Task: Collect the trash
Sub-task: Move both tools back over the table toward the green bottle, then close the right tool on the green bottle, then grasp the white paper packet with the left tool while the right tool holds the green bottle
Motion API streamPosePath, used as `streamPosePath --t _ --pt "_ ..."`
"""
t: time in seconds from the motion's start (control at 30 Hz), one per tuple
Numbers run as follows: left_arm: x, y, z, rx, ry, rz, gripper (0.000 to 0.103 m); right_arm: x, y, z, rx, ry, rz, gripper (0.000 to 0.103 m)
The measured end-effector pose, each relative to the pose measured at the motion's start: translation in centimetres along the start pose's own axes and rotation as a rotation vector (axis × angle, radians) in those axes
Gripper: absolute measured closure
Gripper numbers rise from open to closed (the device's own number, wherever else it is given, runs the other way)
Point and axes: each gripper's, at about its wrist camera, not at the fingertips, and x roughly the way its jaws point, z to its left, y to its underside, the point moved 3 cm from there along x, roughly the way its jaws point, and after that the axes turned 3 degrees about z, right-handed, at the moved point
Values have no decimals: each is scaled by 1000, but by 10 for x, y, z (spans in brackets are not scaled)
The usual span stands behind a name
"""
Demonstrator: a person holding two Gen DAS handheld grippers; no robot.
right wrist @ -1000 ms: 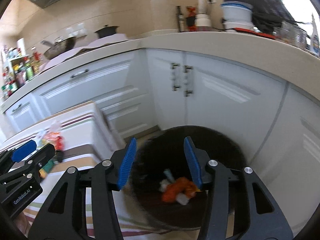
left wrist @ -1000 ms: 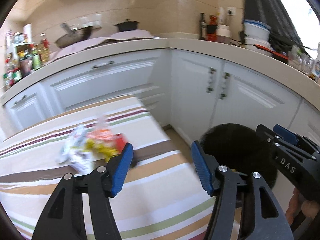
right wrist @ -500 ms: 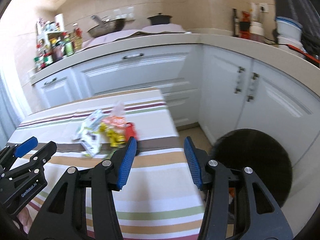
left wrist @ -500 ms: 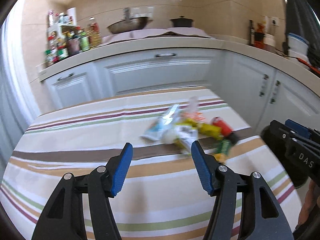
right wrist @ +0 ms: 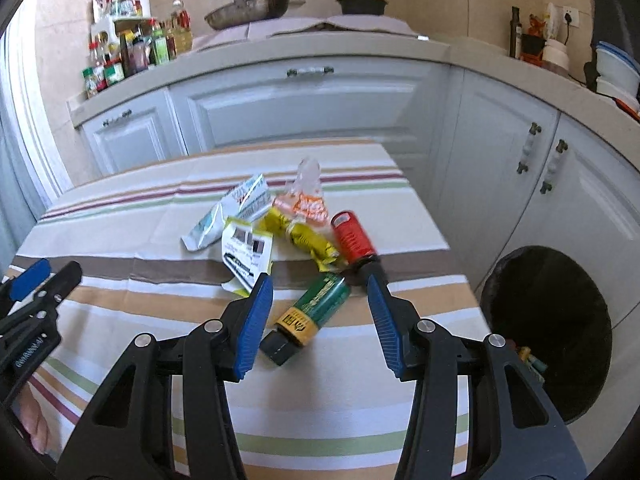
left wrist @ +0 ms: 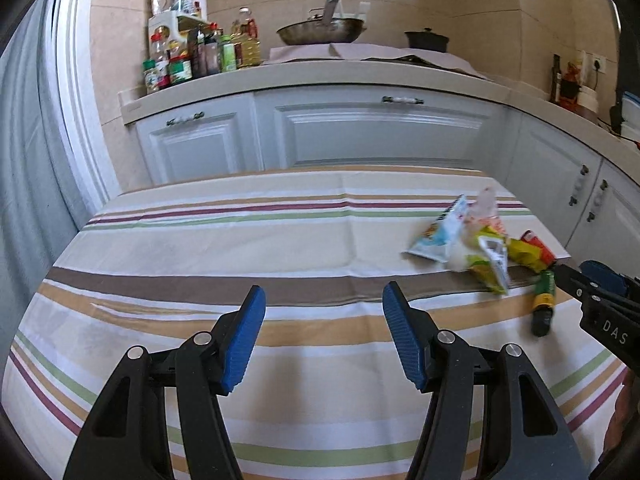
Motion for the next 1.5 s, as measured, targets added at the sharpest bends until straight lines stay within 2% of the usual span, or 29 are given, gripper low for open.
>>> streamPosePath --t 0.23,0.43,0.47,0.53,0.73,0.83,0.97,1.2,1.5 --pt "12 -1 18 -26 7 19 43 25 3 8 5 37 89 55" --pt "17 0 20 -35 30 30 43 34 6 8 7 54 130 56" --pt "18 0 20 -33 34 30 42 34 6 7 8 55 131 57" --pt "18 -1 19 -31 40 30 42 34 6 8 8 52 135 66" --pt "17 -1 17 -31 47 28 42 33 11 11 -2 35 154 78" --pt "16 0 16 -31 48 29 42 32 14 11 -2 23 162 79" --pt "15 0 13 -28 54 31 42 28 16 10 -7 12 153 80" --pt "13 2 -6 -8 75 37 42 6 16 6 -25 12 82 80" --pt "14 -1 -50 34 130 47 42 -6 3 -28 4 29 12 80"
